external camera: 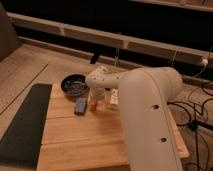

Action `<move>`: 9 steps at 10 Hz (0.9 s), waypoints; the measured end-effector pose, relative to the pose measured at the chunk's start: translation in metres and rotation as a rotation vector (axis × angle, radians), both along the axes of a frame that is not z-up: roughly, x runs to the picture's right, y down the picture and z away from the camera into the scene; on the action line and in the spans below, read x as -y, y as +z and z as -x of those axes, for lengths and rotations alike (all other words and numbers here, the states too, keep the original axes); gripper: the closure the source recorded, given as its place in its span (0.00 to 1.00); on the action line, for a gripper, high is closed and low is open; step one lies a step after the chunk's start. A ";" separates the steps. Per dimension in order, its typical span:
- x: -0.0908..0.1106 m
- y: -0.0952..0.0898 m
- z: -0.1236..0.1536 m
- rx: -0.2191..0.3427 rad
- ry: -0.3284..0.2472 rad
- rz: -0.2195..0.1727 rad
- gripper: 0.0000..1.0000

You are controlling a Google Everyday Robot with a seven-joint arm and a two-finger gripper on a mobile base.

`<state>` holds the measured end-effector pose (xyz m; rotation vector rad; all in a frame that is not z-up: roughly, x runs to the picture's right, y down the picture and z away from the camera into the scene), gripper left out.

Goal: Place the pepper on the white sponge

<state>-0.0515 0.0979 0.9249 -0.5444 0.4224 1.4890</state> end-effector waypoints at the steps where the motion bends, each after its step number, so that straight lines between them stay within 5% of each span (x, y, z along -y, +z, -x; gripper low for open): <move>1: -0.002 0.003 0.001 0.003 -0.003 0.006 0.42; 6: -0.004 0.007 0.001 0.009 -0.004 0.014 0.92; 9: 0.016 -0.004 -0.019 -0.073 -0.019 -0.020 1.00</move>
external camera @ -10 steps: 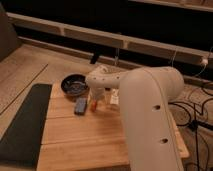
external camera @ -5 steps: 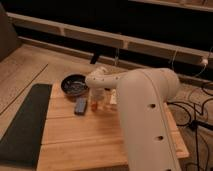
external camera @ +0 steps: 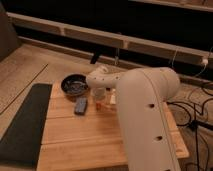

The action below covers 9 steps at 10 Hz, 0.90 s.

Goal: Place the pepper on the white sponge

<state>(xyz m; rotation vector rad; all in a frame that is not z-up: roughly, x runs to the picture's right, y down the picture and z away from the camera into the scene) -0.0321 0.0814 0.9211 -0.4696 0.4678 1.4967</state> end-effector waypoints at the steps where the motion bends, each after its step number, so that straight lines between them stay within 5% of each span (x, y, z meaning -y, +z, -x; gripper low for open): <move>1: 0.011 -0.007 0.004 -0.002 -0.003 -0.020 1.00; 4: 0.034 -0.026 0.041 0.052 -0.030 -0.073 1.00; 9: 0.037 -0.048 0.100 0.165 -0.073 -0.101 1.00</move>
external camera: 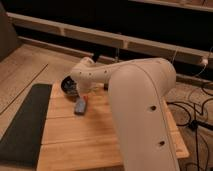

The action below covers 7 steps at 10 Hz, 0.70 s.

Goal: Place the pepper on the white sponge

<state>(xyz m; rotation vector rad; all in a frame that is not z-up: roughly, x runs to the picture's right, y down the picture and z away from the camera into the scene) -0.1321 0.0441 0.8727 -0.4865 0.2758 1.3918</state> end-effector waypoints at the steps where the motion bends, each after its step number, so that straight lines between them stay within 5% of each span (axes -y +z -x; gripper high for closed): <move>1: -0.002 -0.003 0.008 0.016 0.000 0.003 1.00; 7: -0.028 -0.020 0.050 0.097 -0.020 0.053 1.00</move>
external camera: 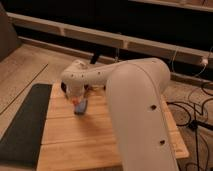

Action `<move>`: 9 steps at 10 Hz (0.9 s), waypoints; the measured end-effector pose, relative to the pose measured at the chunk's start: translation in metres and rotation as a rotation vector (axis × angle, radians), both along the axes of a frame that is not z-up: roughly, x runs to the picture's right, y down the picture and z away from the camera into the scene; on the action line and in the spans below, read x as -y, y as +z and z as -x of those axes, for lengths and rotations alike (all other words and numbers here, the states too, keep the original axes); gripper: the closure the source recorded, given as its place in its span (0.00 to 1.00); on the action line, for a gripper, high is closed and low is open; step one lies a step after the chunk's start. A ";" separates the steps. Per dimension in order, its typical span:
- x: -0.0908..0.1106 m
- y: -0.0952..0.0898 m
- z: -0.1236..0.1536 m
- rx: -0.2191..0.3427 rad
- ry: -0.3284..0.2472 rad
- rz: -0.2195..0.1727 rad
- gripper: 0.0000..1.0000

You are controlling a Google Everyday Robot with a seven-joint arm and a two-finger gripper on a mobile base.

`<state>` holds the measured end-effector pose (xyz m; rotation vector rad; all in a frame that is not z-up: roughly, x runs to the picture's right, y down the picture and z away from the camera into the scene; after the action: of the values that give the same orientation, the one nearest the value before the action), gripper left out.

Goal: Place the pepper on the white sponge

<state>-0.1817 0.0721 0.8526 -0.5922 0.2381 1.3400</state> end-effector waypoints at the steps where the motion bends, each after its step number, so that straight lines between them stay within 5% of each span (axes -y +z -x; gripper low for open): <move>1: -0.006 0.000 0.002 0.002 -0.010 0.013 1.00; 5: -0.022 0.003 -0.003 -0.025 -0.037 0.051 0.97; 9: -0.027 0.013 -0.015 -0.098 -0.068 0.055 0.53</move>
<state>-0.1663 0.0993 0.8660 -0.5605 0.3725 1.3013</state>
